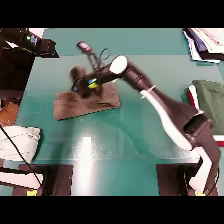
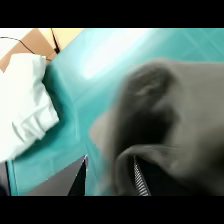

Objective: Fold the shirts.

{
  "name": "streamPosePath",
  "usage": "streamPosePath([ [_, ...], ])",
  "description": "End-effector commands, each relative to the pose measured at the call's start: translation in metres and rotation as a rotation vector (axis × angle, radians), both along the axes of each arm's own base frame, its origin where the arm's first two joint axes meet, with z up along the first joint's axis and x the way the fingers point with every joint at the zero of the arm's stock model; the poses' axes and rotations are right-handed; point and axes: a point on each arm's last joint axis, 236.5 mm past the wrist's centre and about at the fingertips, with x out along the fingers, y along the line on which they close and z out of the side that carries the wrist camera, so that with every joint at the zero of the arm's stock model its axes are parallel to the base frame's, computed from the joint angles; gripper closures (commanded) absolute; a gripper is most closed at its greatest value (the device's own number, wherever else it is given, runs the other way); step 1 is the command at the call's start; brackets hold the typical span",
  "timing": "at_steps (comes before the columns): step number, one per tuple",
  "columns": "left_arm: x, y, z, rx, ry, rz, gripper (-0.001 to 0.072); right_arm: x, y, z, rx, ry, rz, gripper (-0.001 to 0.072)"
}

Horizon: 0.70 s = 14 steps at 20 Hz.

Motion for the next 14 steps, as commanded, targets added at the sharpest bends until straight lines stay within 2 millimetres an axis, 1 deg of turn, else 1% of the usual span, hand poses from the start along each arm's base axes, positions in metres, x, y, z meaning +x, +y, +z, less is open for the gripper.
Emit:
streamPosePath([
  [1, -0.001, 0.001, 0.002, -0.001, -0.002, 0.002, 0.0685, -0.025, 0.059, -0.011, 0.100, -0.008, 0.024, 0.0246],
  [2, -0.002, 0.001, 0.002, 0.001, 0.003, 0.000, 0.0685, -0.028, 0.063, -0.011, 0.108, -0.004, 0.026, 0.0108],
  [3, -0.004, 0.001, 0.001, 0.003, 0.011, -0.003, 0.0685, -0.027, 0.060, -0.012, 0.101, -0.003, 0.023, 0.0015],
  [4, -0.007, 0.002, -0.001, 0.007, 0.020, -0.007, 0.0685, -0.022, 0.048, -0.013, 0.084, 0.002, 0.009, 0.0012],
  [5, -0.008, 0.002, -0.002, 0.009, 0.028, -0.010, 0.0684, -0.011, 0.031, -0.011, 0.074, 0.010, -0.019, 0.0013],
  [7, -0.010, 0.002, -0.003, 0.011, 0.035, -0.013, 0.0684, 0.012, -0.017, -0.006, 0.040, 0.049, -0.049, 0.0021],
  [9, -0.010, 0.002, -0.002, 0.010, 0.034, -0.013, 0.0684, 0.032, -0.075, -0.009, -0.006, 0.122, -0.072, 0.0023],
  [11, -0.009, 0.002, -0.005, 0.008, 0.036, -0.010, 0.0684, 0.050, -0.132, -0.021, -0.043, 0.239, -0.136, 0.0023],
  [12, -0.009, 0.002, -0.009, 0.008, 0.044, -0.009, 0.0685, 0.061, -0.162, -0.030, -0.055, 0.304, -0.189, 0.0023],
  [14, -0.011, 0.002, -0.022, 0.009, 0.080, -0.008, 0.0684, 0.074, -0.211, -0.054, -0.077, 0.415, -0.268, 0.0022],
])
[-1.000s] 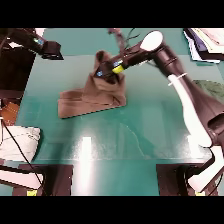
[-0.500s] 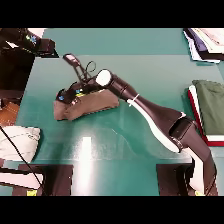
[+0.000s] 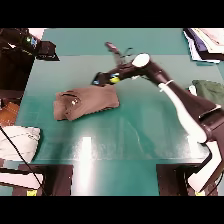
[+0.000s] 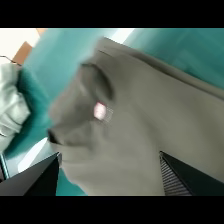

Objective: Fold the shirts.

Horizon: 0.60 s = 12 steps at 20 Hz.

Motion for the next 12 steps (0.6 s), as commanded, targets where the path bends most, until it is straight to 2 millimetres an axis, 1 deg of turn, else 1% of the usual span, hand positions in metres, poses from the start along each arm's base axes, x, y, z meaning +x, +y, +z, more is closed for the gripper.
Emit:
streamPosePath([
  [1, -0.002, 0.000, -0.017, 0.000, 0.043, 0.002, 0.0684, 0.009, -0.087, -0.036, -0.033, 0.224, -0.115, 0.0022],
  [3, -0.004, -0.001, -0.022, -0.002, 0.057, 0.001, 0.0684, 0.011, -0.112, -0.061, -0.046, 0.290, -0.177, 0.0022],
  [5, -0.003, -0.003, -0.020, -0.013, 0.052, -0.001, 0.0684, 0.006, -0.119, -0.082, -0.060, 0.333, -0.209, 0.0022],
  [6, -0.002, -0.005, -0.019, -0.023, 0.048, -0.003, 0.0685, 0.003, -0.117, -0.089, -0.063, 0.347, -0.213, 0.0022],
  [8, 0.000, -0.010, -0.016, -0.045, 0.037, -0.008, 0.0685, -0.003, -0.106, -0.103, -0.073, 0.369, -0.195, 0.0022],
  [9, 0.001, -0.012, -0.014, -0.055, 0.032, -0.010, 0.0684, -0.007, -0.096, -0.108, -0.077, 0.381, -0.172, 0.0022],
  [12, 0.000, -0.013, -0.014, -0.058, 0.035, -0.012, 0.0684, -0.018, -0.058, -0.121, -0.088, 0.409, -0.089, 0.0022],
])
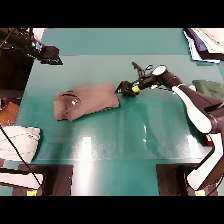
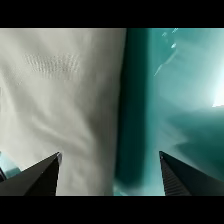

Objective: Fold the shirts.

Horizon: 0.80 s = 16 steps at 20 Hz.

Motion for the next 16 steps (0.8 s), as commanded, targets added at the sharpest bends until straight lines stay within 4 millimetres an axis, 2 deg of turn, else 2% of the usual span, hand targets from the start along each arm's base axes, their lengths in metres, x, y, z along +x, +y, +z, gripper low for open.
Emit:
streamPosePath([
  [1, 0.000, -0.003, 0.001, -0.013, -0.002, -0.003, 0.0684, -0.013, 0.039, -0.016, 0.010, 0.047, 0.070, 0.0023],
  [3, -0.001, -0.003, 0.001, -0.012, 0.003, -0.006, 0.0684, -0.011, 0.068, -0.011, 0.069, 0.043, 0.077, 0.0040],
  [4, -0.001, -0.003, 0.001, -0.012, 0.004, -0.007, 0.0684, -0.009, 0.080, -0.009, 0.092, 0.039, 0.074, 0.0123],
  [5, -0.001, -0.003, 0.000, -0.012, 0.004, -0.007, 0.0684, -0.008, 0.090, -0.007, 0.108, 0.029, 0.078, 0.0226],
  [6, -0.002, -0.003, 0.000, -0.011, 0.006, -0.007, 0.0684, -0.007, 0.097, -0.006, 0.112, 0.016, 0.085, 0.0365],
  [8, -0.004, -0.003, -0.001, -0.009, 0.014, -0.011, 0.0685, -0.004, 0.104, 0.003, 0.120, -0.046, 0.113, 0.0686],
  [10, -0.005, -0.003, -0.001, -0.008, 0.020, -0.013, 0.0684, 0.003, 0.102, 0.021, 0.132, -0.109, 0.149, 0.0690],
  [11, -0.006, -0.003, -0.002, -0.007, 0.023, -0.015, 0.0685, 0.010, 0.094, 0.031, 0.125, -0.137, 0.153, 0.0691],
  [13, -0.009, -0.002, -0.003, -0.002, 0.032, -0.025, 0.0684, 0.032, 0.055, 0.054, 0.061, -0.198, 0.121, 0.0691],
  [15, -0.010, -0.002, -0.003, 0.000, 0.036, -0.029, 0.0684, 0.057, -0.014, 0.074, -0.068, -0.263, 0.063, 0.0691],
  [16, -0.010, -0.002, -0.004, 0.000, 0.039, -0.030, 0.0684, 0.067, -0.057, 0.085, -0.138, -0.289, 0.028, 0.0691],
])
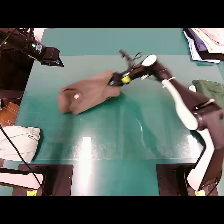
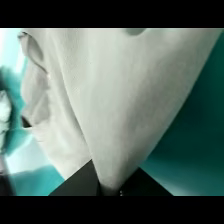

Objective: Fold the shirts.

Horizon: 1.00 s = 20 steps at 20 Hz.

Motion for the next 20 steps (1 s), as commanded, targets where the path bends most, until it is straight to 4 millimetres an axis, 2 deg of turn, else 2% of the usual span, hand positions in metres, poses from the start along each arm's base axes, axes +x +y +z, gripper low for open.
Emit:
streamPosePath([
  [1, -0.003, 0.000, -0.001, 0.004, 0.009, -0.008, 0.0684, 0.030, -0.122, 0.033, -0.202, -0.093, -0.119, 0.0691],
  [4, -0.003, 0.000, -0.001, 0.004, 0.010, -0.008, 0.0684, 0.046, -0.254, 0.076, -0.303, -0.143, -0.343, 0.0691],
  [6, -0.003, 0.000, -0.001, 0.004, 0.010, -0.007, 0.0684, 0.044, -0.334, 0.102, -0.331, -0.160, -0.512, 0.0691],
  [8, -0.003, 0.000, -0.001, 0.004, 0.010, -0.007, 0.0684, 0.033, -0.401, 0.120, -0.342, -0.164, -0.649, 0.0691],
  [11, -0.003, 0.000, -0.001, 0.001, 0.013, -0.001, 0.0684, 0.010, -0.479, 0.135, -0.357, -0.156, -0.813, 0.0691],
  [13, -0.003, 0.000, -0.001, 0.001, 0.014, -0.001, 0.0684, -0.005, -0.515, 0.143, -0.360, -0.149, -0.903, 0.0691],
  [15, -0.002, 0.000, -0.001, 0.001, 0.013, -0.001, 0.0685, -0.016, -0.534, 0.150, -0.364, -0.155, -0.948, 0.0691],
  [18, -0.002, 0.000, -0.001, 0.001, 0.012, -0.001, 0.0684, -0.019, -0.536, 0.171, -0.361, -0.209, -0.970, 0.0691],
  [20, -0.002, 0.000, -0.001, 0.001, 0.012, 0.000, 0.0684, -0.018, -0.533, 0.198, -0.345, -0.286, -0.994, 0.0691],
])
